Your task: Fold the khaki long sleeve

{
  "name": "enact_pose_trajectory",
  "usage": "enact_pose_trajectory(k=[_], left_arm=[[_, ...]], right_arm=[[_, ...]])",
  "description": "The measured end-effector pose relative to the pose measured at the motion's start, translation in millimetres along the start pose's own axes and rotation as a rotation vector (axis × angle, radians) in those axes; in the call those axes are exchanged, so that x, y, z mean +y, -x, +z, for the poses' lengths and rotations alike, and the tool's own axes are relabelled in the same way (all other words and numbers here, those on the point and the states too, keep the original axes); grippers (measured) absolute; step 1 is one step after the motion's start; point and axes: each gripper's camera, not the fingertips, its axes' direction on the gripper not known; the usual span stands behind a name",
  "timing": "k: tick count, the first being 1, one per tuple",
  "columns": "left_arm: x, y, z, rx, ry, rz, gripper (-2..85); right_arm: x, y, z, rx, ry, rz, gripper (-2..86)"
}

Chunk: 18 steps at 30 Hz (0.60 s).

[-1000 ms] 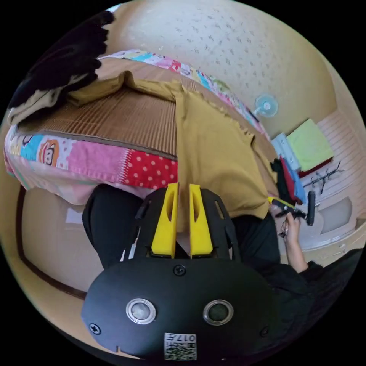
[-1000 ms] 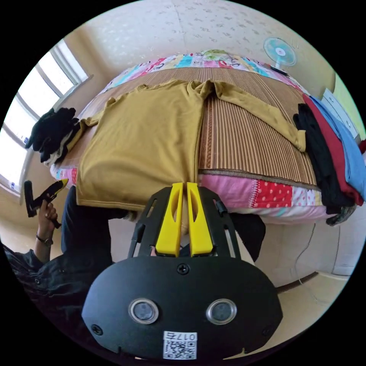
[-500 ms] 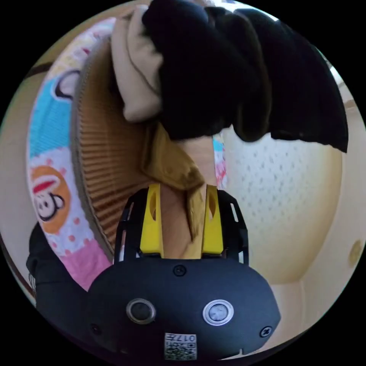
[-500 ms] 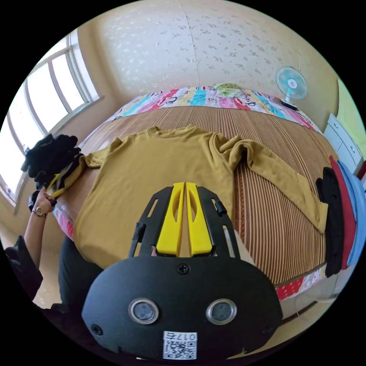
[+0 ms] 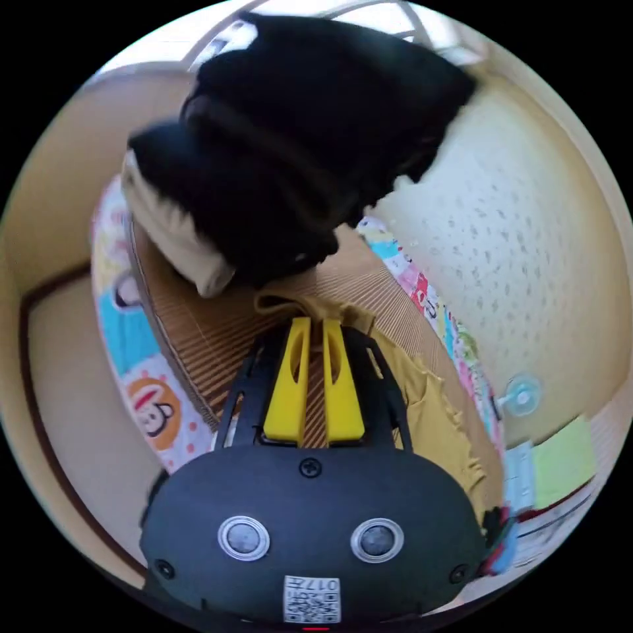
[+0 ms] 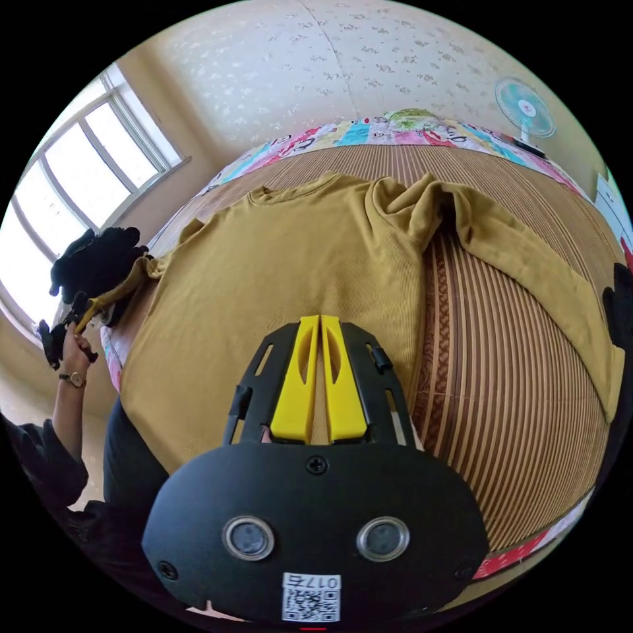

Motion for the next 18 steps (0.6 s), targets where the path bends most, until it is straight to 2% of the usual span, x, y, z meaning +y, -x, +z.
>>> enact_pose_trajectory(k=[4, 6, 8, 10, 12, 15, 18], left_arm=[[16.5, -61.0, -121.7, -0.027, -0.352, 0.237, 2.4], [-6.0, -83.6, -140.1, 0.009, -0.37, 0.29, 1.1], [-30.9, -112.7, -141.6, 0.112, -0.345, 0.362, -0.3], [-48.6, -168.8, -129.7, 0.397, -0.294, 0.482, -0.8], [-42.2, -230.5, -116.0, 0.555, -0.25, 0.565, -0.9], [10.2, -359.5, -85.3, 0.664, -0.184, 0.773, -0.8], [75.0, -443.7, -41.0, 0.706, 0.029, 0.86, -0.2]], right_arm=[[3.8, -25.1, -13.3, -0.085, -0.011, 0.036, 0.6], [5.2, -30.5, -17.9, -0.095, -0.011, 0.038, 0.6], [8.0, -28.6, -25.1, -0.057, -0.019, 0.021, 0.6], [9.0, -22.8, -27.6, -0.005, -0.016, -0.005, 0.5], [10.7, -19.6, -31.5, 0.031, -0.023, -0.024, 0.5], [12.3, -21.0, -37.9, 0.048, -0.026, -0.036, 0.5], [14.6, -31.3, -46.0, 0.007, -0.031, -0.021, 0.5]])
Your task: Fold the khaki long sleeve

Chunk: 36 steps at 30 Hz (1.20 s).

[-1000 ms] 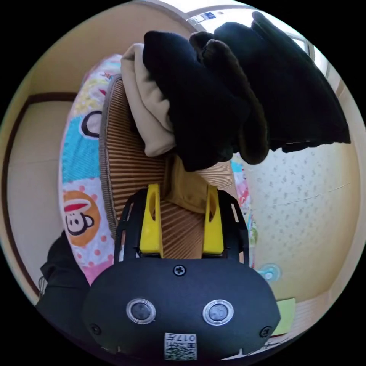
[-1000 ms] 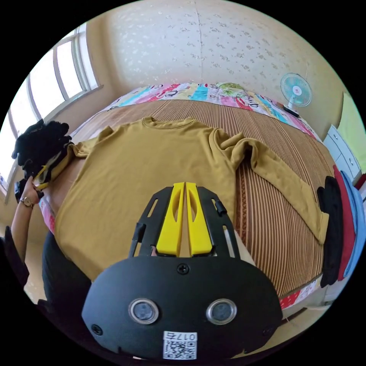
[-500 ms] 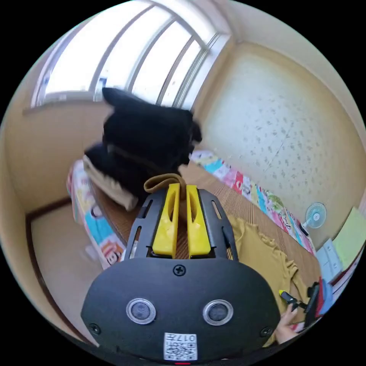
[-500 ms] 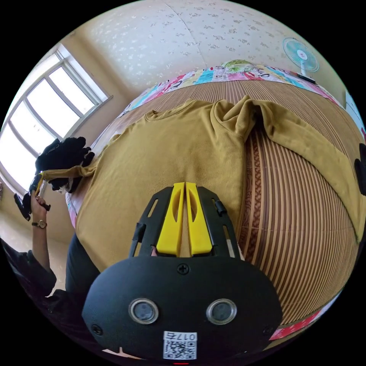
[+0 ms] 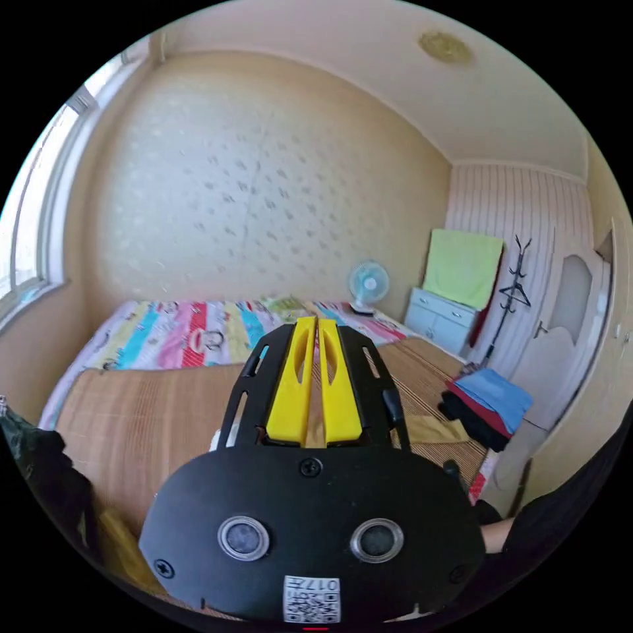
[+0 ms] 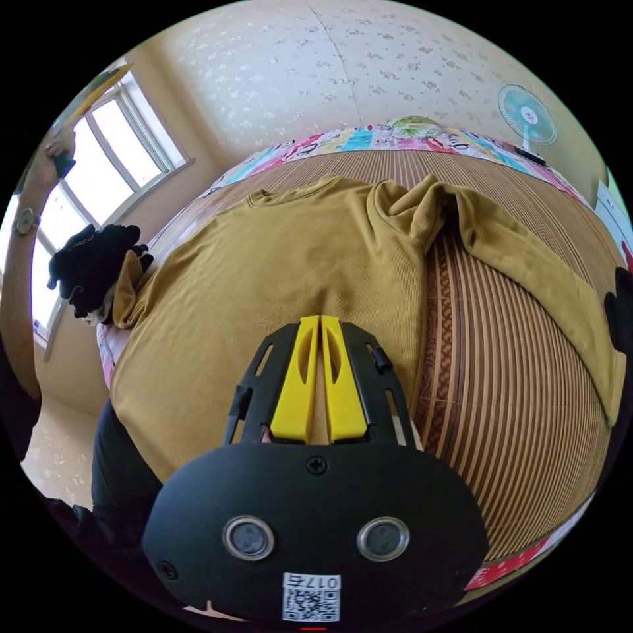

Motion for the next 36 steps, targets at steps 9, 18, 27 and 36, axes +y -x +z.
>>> enact_pose_trajectory(k=[9, 18, 27, 36], left_arm=[[210.5, 82.3, -37.2, -0.596, 0.281, -0.344, 9.8], [290.2, 288.9, -9.9, -0.698, 0.666, -0.688, 10.5], [199.9, 229.4, -155.0, -0.608, -0.006, -0.503, 4.0], [58.4, 61.7, -16.6, 0.205, -0.098, -0.188, 4.8]], right_arm=[[4.2, 0.0, -14.0, 0.038, -0.008, -0.028, 0.6], [9.0, -0.9, -25.4, 0.042, -0.004, -0.028, 0.7], [13.8, 7.9, -30.2, 0.081, -0.008, -0.046, 0.6], [16.8, 14.5, -34.4, 0.088, -0.007, -0.047, 0.6]])
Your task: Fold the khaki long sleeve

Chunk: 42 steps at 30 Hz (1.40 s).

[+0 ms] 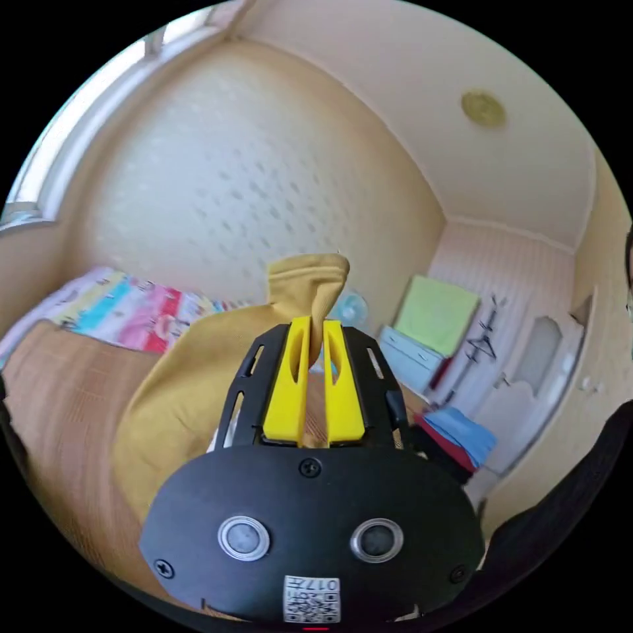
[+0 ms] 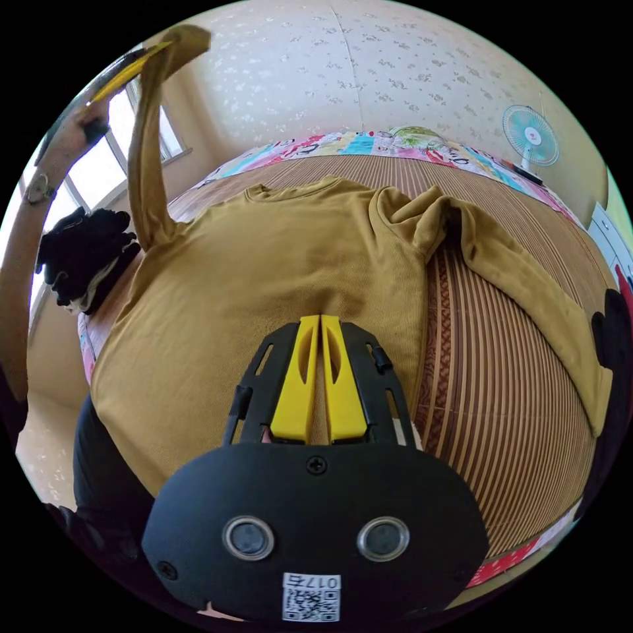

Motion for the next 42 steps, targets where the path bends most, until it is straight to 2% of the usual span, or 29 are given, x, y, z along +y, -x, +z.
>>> enact_pose_trajectory(k=[4, 6, 9, 11, 13, 15, 17, 19, 20, 24, 27, 30, 33, 35, 38, 40, 42], left_arm=[[85.4, -14.2, 130.9, 0.229, 0.309, -0.032, 9.8], [117.4, -8.7, 137.7, 0.197, 0.375, -0.04, 10.2], [140.8, 23.5, 80.1, 0.016, 0.303, -0.097, 9.8], [142.8, 51.4, 22.0, -0.191, 0.201, -0.15, 9.2], [144.5, 99.5, -49.2, -0.546, 0.111, -0.268, 9.9], [146.5, 143.6, -77.4, -0.671, 0.128, -0.353, 11.8], [150.8, 195.4, -77.5, -0.618, 0.256, -0.459, 12.3], [163.7, 245.8, -57.3, -0.561, 0.441, -0.573, 8.1], [165.9, 252.7, -54.3, -0.548, 0.463, -0.578, 6.8], [149.0, 281.6, -86.9, -0.396, 0.298, -0.519, 4.2], [161.4, 336.0, -111.1, -0.391, 0.267, -0.674, 3.9], [171.1, 366.8, -119.9, -0.298, 0.253, -0.764, 4.8], [160.3, 340.8, -140.5, -0.427, 0.231, -0.71, 8.1], [146.8, 295.6, -152.6, -0.493, 0.228, -0.557, 9.9], [151.9, 214.5, -143.6, -0.593, 0.401, -0.315, 10.3], [196.4, 169.5, -124.4, -0.698, 0.557, -0.171, 9.0], [231.0, 157.8, -112.2, -0.801, 0.61, -0.092, 7.0]], right_arm=[[1.4, 1.4, -2.0, -0.01, -0.001, 0.004, 0.6], [2.0, 2.4, -2.7, -0.012, -0.003, 0.004, 0.5], [2.2, 5.7, -3.1, -0.007, -0.007, -0.001, 0.5], [1.8, 8.8, -3.4, 0.0, -0.008, -0.004, 0.5], [1.4, 10.8, -3.8, 0.003, -0.008, -0.005, 0.5], [1.1, 12.5, -4.3, 0.004, -0.007, -0.005, 0.5], [0.5, 14.6, -4.9, 0.004, -0.006, -0.004, 0.5], [-0.2, 15.9, -5.4, 0.002, -0.005, -0.003, 0.5], [-0.7, 16.7, -5.7, 0.001, -0.004, -0.002, 0.5], [-2.3, 19.5, -6.2, 0.0, -0.004, -0.001, 0.5], [-4.3, 22.8, -5.9, 0.004, -0.006, -0.006, 0.4], [-7.0, 25.6, -5.7, 0.007, -0.007, -0.01, 0.4], [-10.0, 28.0, -5.6, 0.01, -0.007, -0.012, 0.4], [-12.9, 29.6, -5.4, 0.011, -0.007, -0.013, 0.3], [-17.3, 31.4, -5.3, 0.014, -0.007, -0.013, 0.4], [-20.2, 32.2, -5.5, 0.014, -0.008, -0.013, 0.4], [-23.4, 32.8, -5.8, 0.014, -0.008, -0.013, 0.4]])
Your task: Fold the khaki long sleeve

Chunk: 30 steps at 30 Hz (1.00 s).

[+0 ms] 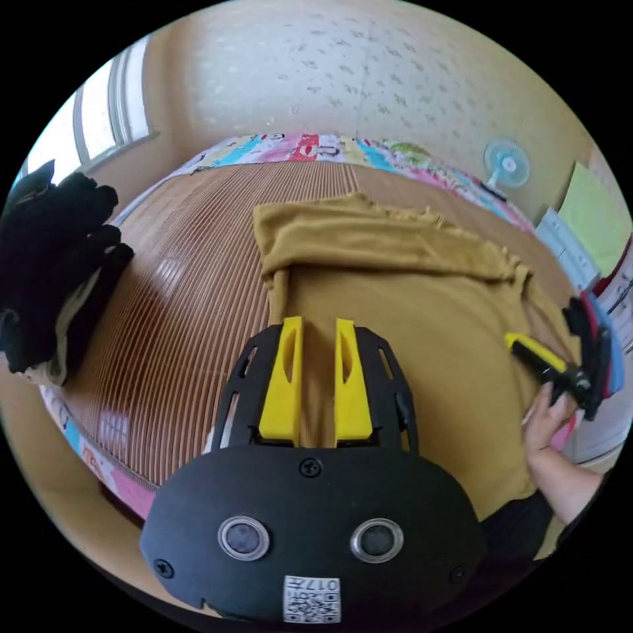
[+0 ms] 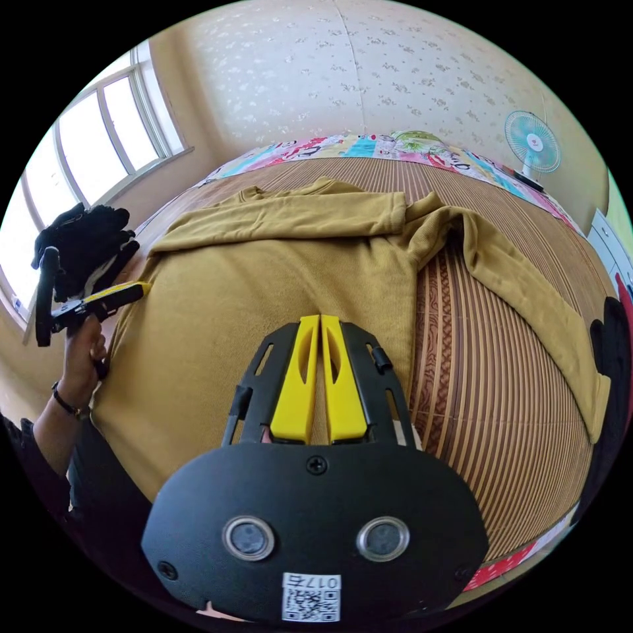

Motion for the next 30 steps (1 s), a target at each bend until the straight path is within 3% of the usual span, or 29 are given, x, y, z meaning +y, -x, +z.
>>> enact_pose_trajectory(k=[5, 12, 18, 23, 27, 29, 30], left_arm=[[4.9, -14.8, 16.1, -0.094, -0.003, 0.053, 6.0], [9.4, 30.1, 32.5, 0.089, 0.0, -0.011, 4.9], [13.6, 31.3, 40.4, 0.063, -0.01, 0.032, 3.7], [14.1, 53.7, 46.5, 0.144, -0.007, -0.001, 3.4], [15.0, 53.0, 48.7, 0.111, -0.011, 0.016, 3.1], [15.0, 55.8, 50.5, 0.114, -0.01, 0.014, 3.1], [14.8, 60.3, 51.9, 0.132, -0.009, 0.007, 3.2]], right_arm=[[-12.7, -0.3, -0.6, -0.007, 0.007, 0.006, 0.5], [-38.2, -10.1, -1.8, -0.069, 0.055, 0.045, 0.5], [-66.7, -44.3, 7.2, -0.278, 0.132, 0.175, 0.5], [-79.3, -68.5, -0.9, -0.435, 0.246, 0.206, 1.1], [-41.4, -102.3, -87.8, -0.185, -0.035, 0.286, 2.7], [4.4, -144.5, -135.3, 0.149, -0.165, 0.517, 7.4], [15.3, -155.8, -143.9, 0.22, -0.189, 0.575, 9.9]])
